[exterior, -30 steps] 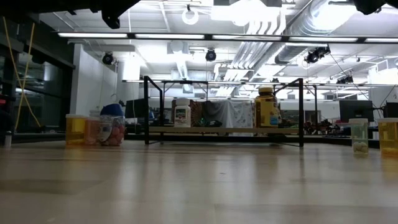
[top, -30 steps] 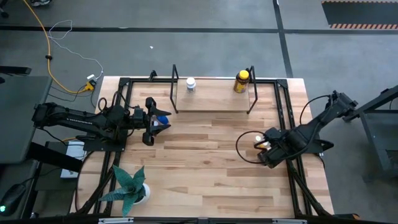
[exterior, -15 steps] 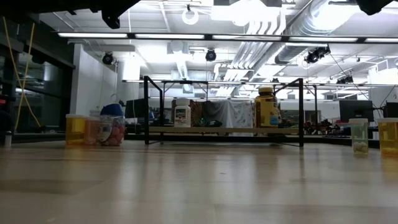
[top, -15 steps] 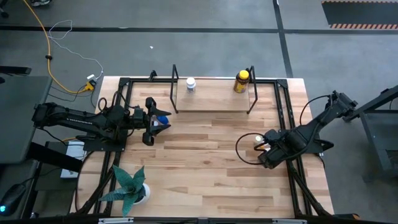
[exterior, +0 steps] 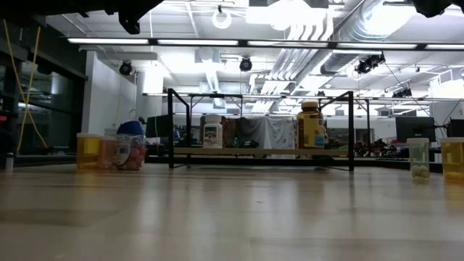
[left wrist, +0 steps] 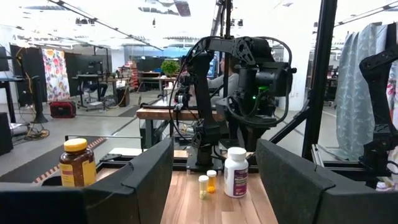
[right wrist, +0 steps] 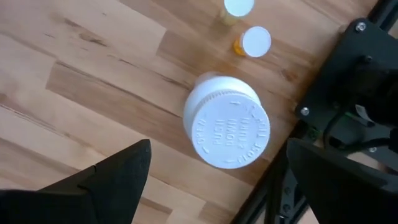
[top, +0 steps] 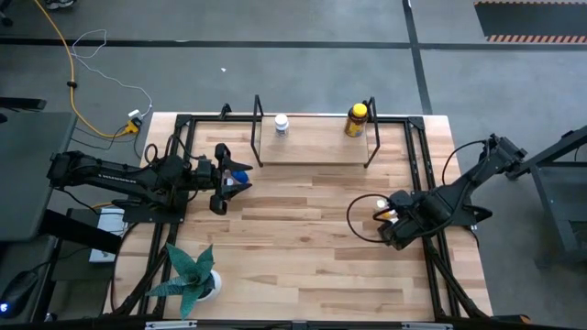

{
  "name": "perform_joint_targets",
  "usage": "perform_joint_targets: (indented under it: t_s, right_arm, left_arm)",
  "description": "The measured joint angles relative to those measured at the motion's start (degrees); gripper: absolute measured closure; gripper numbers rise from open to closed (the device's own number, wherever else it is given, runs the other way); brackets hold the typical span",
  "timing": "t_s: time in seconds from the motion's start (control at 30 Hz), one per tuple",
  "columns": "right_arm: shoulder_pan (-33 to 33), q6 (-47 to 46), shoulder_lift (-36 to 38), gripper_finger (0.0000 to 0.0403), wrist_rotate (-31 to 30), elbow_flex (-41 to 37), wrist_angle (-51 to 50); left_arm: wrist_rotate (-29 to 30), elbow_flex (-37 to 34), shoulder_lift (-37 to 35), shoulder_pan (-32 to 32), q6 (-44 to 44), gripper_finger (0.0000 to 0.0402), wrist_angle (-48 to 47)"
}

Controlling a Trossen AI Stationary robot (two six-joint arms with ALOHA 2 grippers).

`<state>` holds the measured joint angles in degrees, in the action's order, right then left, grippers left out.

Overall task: Pick and place medicine bottles onto shelf by color
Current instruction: Put the large purple pill bottle on the shelf

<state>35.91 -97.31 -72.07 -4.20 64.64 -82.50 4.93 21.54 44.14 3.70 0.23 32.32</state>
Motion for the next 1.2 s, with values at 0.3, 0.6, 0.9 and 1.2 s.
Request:
perform_joint_targets:
  t_s: [0.3, 0.6, 0.9, 1.2]
  right_arm:
    - [1.3, -1.7, -0.3, 0.0036, -1.6, 0.0, 0.4]
    - [0.9, -1.9, -0.3, 0.0036, -2.8, -0.9, 2.3]
    - [-0.7, -1.6, -0.3, 0.0036, 1.4, -7.8, 5.4]
    - [-0.7, -1.8, -0.3, 0.0036, -0.1, -7.8, 6.1]
  left_arm:
    - [0.0, 0.0, 0.0, 0.0, 0.0, 0.0185, 0.0]
    - [-0.1, 0.0, 0.0, 0.0, 0.0, 0.0185, 0.0]
    - [-0.2, 0.0, 0.0, 0.0, -0.2, 0.0185, 0.0]
    - [-0.2, 0.0, 0.0, 0.0, -0.2, 0.0185, 0.1]
